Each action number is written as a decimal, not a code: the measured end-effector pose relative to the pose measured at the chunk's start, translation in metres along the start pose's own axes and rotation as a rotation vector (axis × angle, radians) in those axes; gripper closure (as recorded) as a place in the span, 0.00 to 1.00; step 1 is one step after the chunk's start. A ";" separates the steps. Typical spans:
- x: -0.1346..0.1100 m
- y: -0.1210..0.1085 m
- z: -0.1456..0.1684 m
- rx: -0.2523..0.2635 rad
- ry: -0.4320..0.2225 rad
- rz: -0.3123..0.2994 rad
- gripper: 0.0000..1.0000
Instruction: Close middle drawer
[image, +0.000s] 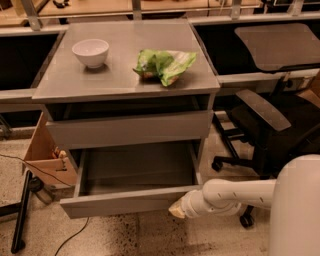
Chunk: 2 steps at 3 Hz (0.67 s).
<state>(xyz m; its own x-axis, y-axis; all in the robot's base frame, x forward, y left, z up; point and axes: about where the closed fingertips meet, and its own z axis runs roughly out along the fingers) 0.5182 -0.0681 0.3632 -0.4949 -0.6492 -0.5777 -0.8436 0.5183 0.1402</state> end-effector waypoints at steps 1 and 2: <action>0.000 0.000 0.000 0.000 0.000 0.000 1.00; -0.021 -0.035 0.011 0.069 -0.035 0.017 1.00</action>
Offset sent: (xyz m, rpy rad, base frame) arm 0.1272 -0.0001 -0.0001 -0.0052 -0.1608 -0.1746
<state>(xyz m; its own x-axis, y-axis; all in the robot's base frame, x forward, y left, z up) 0.5609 -0.0665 0.3619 -0.5001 -0.6207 -0.6039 -0.8183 0.5670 0.0949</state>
